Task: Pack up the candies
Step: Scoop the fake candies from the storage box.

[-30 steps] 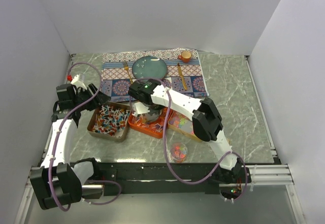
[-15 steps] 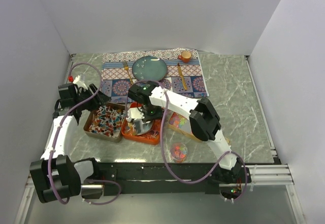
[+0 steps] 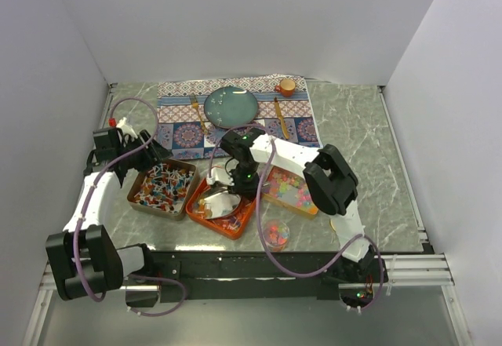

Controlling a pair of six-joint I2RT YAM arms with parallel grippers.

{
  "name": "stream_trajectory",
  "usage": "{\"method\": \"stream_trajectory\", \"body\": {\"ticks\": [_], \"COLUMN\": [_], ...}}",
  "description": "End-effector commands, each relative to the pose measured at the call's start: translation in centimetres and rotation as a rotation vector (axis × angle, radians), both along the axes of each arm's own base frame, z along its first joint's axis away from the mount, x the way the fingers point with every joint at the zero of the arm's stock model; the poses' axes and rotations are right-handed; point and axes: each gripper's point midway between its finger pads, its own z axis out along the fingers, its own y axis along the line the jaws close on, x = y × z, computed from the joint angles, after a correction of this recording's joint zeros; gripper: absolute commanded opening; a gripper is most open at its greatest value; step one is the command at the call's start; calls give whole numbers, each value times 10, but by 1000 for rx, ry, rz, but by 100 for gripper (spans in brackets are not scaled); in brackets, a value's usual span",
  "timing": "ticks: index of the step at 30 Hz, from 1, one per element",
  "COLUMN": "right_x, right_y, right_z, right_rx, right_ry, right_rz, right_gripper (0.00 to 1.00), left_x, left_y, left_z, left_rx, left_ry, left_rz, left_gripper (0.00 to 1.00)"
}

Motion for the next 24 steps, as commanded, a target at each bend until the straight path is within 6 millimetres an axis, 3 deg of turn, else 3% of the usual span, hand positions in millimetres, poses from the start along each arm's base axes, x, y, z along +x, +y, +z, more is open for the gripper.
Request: {"method": "stream_trajectory", "body": {"ticks": [1, 4, 8, 15, 24], "right_x": [-2, 4, 12, 16, 11], "right_y": [18, 24, 33, 28, 4], "right_z": [8, 17, 44, 74, 67], "right_rx": [169, 253, 353, 410, 400], "right_ry": [1, -6, -36, -74, -82], "right_rz": [23, -14, -64, -122, -138], "right_gripper": [0, 0, 0, 0, 0], "left_x": [12, 14, 22, 34, 35], "left_y": [3, 2, 3, 6, 8], "left_z": [20, 16, 16, 17, 11], "left_rx": [27, 16, 11, 12, 24], "left_ry": [-64, -53, -43, -40, -17], "left_rz": [-10, -11, -13, -12, -21], "left_gripper": [60, 60, 59, 59, 59]}}
